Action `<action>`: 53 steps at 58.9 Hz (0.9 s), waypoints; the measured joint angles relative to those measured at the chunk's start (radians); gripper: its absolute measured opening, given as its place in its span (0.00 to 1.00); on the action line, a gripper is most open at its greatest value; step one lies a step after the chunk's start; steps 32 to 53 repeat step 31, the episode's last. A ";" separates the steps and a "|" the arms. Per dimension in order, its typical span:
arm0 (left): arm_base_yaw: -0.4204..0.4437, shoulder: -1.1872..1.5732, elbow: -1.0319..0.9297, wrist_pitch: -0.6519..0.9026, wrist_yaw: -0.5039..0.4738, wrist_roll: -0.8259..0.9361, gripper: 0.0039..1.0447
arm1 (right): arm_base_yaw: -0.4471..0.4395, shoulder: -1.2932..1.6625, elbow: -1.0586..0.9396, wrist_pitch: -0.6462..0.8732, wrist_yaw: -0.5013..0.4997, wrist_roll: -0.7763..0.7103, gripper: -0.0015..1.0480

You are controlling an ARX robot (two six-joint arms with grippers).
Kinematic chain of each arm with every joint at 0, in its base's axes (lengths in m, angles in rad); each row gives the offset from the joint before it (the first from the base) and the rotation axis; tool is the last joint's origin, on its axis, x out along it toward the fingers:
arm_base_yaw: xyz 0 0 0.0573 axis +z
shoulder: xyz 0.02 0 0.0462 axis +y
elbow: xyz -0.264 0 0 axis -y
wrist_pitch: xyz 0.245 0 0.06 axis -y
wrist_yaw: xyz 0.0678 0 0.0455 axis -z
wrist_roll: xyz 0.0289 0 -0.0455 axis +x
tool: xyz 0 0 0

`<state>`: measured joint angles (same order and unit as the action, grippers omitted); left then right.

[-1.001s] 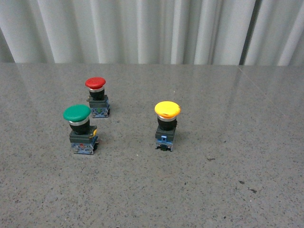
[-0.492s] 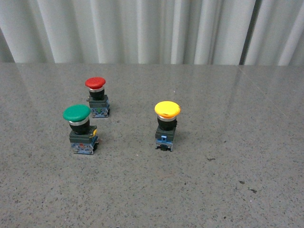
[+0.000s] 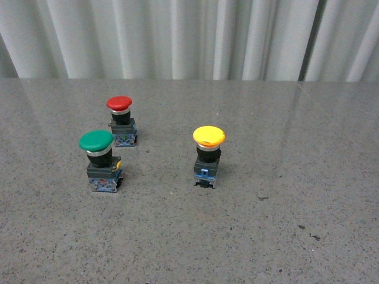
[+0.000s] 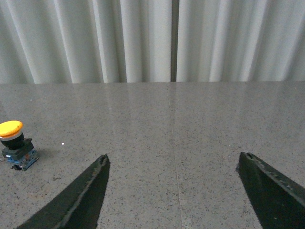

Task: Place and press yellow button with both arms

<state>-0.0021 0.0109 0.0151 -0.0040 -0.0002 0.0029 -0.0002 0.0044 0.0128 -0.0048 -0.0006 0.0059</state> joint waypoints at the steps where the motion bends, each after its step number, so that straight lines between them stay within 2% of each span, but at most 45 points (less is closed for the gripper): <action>1: 0.000 0.000 0.000 0.000 0.000 0.000 0.94 | 0.000 0.000 0.000 0.000 0.000 0.000 0.83; 3: 0.000 0.000 0.000 0.000 0.000 0.000 0.94 | 0.000 0.000 0.000 0.000 0.000 0.000 0.90; 6: 0.000 0.000 0.000 0.000 0.000 0.000 0.94 | 0.000 0.000 0.000 0.000 0.000 0.000 0.96; 12: 0.000 0.000 0.000 0.000 0.000 0.000 0.94 | 0.000 0.000 0.000 0.000 0.000 0.000 0.93; 53: 0.000 0.000 0.000 0.000 0.000 0.000 0.94 | 0.000 0.000 0.000 0.000 0.000 0.000 0.94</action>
